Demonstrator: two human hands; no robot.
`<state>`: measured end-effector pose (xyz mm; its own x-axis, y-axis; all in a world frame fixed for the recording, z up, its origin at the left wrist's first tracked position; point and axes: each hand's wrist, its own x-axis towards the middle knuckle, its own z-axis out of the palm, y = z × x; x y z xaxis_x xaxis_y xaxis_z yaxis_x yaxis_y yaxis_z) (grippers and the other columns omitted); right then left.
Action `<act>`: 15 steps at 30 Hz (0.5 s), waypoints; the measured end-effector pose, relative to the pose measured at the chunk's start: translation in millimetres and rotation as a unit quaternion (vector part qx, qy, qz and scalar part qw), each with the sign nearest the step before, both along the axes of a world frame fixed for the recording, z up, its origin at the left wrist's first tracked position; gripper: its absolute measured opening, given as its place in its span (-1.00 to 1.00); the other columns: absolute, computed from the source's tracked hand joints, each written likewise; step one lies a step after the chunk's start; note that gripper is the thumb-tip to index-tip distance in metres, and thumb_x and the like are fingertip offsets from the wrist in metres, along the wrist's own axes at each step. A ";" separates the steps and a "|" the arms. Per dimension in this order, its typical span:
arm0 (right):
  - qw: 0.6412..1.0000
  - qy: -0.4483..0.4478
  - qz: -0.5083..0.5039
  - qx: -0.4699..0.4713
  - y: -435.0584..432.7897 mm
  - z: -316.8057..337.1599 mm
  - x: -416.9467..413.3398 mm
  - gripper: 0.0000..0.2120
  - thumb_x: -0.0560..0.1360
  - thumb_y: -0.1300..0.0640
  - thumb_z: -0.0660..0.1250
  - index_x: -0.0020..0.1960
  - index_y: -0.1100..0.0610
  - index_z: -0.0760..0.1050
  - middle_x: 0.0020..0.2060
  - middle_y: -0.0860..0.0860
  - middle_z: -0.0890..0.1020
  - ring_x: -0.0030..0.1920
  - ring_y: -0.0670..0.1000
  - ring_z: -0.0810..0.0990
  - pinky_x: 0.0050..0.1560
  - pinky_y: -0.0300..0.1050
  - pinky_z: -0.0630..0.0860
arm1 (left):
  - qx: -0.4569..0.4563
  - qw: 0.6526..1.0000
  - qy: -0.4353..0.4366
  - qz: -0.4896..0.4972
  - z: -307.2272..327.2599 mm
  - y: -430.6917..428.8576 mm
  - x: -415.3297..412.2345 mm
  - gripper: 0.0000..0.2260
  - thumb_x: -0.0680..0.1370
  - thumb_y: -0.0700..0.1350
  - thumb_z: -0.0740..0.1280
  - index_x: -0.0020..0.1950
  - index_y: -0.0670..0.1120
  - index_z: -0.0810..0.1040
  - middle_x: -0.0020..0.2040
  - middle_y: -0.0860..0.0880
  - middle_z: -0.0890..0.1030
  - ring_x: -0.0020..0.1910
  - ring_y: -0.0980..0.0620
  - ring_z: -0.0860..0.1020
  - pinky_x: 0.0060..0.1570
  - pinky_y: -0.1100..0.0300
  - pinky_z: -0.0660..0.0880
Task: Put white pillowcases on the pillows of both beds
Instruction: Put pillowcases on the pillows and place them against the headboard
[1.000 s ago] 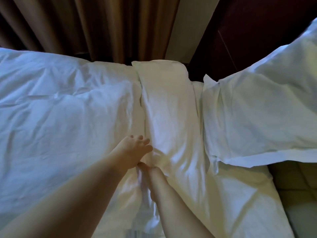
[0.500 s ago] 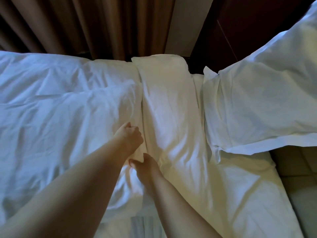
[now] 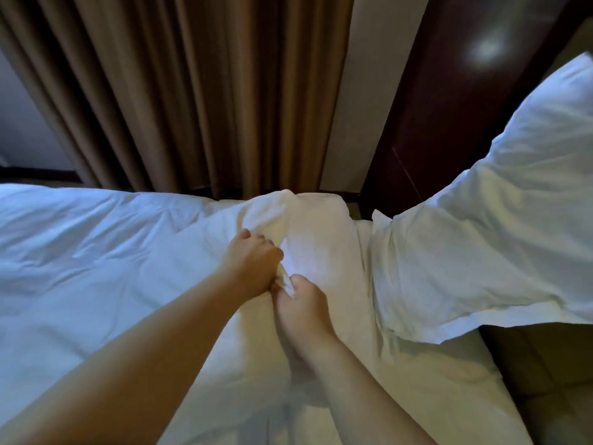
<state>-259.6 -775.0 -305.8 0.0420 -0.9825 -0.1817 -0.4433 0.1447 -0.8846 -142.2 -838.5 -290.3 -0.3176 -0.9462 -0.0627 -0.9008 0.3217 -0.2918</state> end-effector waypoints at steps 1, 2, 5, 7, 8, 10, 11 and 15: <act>0.999 0.007 0.011 -0.036 1.7 28.3 -10.3 -0.64 0.54 0.03 0.22 -0.39 0.07 0.26 -0.43 -0.08 0.41 -0.39 -0.06 0.34 -0.39 -0.17 0.28 | -0.034 0.999 0.030 0.008 28.7 4.9 -6.7 -0.85 0.46 -0.07 0.29 0.00 0.02 0.56 0.01 0.02 0.61 0.05 -0.03 0.54 0.08 0.09 0.32; 0.997 0.016 0.022 -0.077 5.0 57.8 -21.4 -0.64 0.55 0.04 0.23 -0.39 0.07 0.28 -0.43 -0.07 0.41 -0.40 -0.07 0.35 -0.38 -0.16 0.28 | -0.068 0.996 0.057 0.012 59.1 11.4 -15.4 -0.86 0.47 -0.04 0.29 0.00 0.02 0.56 0.02 0.01 0.61 0.06 -0.03 0.54 0.10 0.08 0.32; 0.976 0.032 0.024 -0.213 26.2 150.5 -56.4 -0.67 0.56 0.05 0.26 -0.36 0.10 0.35 -0.45 -0.05 0.44 -0.41 -0.05 0.36 -0.36 -0.14 0.33 | -0.178 0.977 0.121 0.011 158.4 42.4 -49.7 -0.88 0.54 -0.05 0.24 0.00 0.00 0.55 0.03 -0.01 0.61 0.06 -0.04 0.53 0.12 0.04 0.32; 0.951 0.037 0.004 -0.306 52.3 214.0 -81.6 -0.62 0.55 0.05 0.29 -0.39 0.09 0.28 -0.51 -0.07 0.38 -0.46 -0.08 0.29 -0.44 -0.24 0.26 | -0.252 0.952 0.171 0.003 228.0 73.8 -76.1 -0.92 0.55 -0.06 0.26 -0.03 0.00 0.54 0.01 -0.03 0.62 0.04 -0.04 0.53 0.12 0.03 0.32; 0.934 0.046 -0.006 -0.353 69.5 245.2 -94.6 -0.61 0.54 0.04 0.29 -0.40 0.09 0.25 -0.53 -0.07 0.36 -0.46 -0.09 0.27 -0.46 -0.22 0.24 | -0.284 0.939 0.194 -0.005 261.2 91.8 -89.4 -0.94 0.54 -0.07 0.29 -0.04 0.00 0.54 0.00 -0.03 0.62 0.05 -0.04 0.53 0.14 0.02 0.32; 0.893 0.081 -0.029 -0.443 108.5 302.0 -121.6 -0.62 0.52 0.04 0.30 -0.40 0.08 0.25 -0.54 -0.06 0.34 -0.46 -0.09 0.26 -0.47 -0.20 0.22 | -0.341 0.913 0.223 -0.028 319.8 129.5 -115.9 -0.97 0.54 -0.07 0.33 -0.08 0.00 0.53 -0.01 -0.05 0.62 0.06 -0.06 0.54 0.20 -0.01 0.32; 0.870 0.103 -0.040 -0.481 129.0 327.0 -136.0 -0.63 0.52 0.04 0.31 -0.40 0.07 0.26 -0.54 -0.06 0.33 -0.46 -0.09 0.27 -0.46 -0.22 0.22 | -0.369 0.898 0.236 -0.046 344.7 148.6 -129.6 -0.96 0.54 -0.06 0.33 -0.11 0.01 0.51 -0.02 -0.05 0.62 0.04 -0.06 0.55 0.20 -0.01 0.33; 0.779 0.216 -0.072 -0.584 213.3 406.0 -194.6 -0.61 0.53 0.02 0.32 -0.41 0.04 0.28 -0.54 -0.06 0.35 -0.46 -0.08 0.32 -0.45 -0.29 0.23 | -0.432 0.834 0.319 -0.124 413.3 218.7 -187.5 -0.90 0.56 -0.07 0.28 -0.15 0.01 0.46 -0.11 -0.04 0.58 -0.02 -0.09 0.54 0.14 0.00 0.35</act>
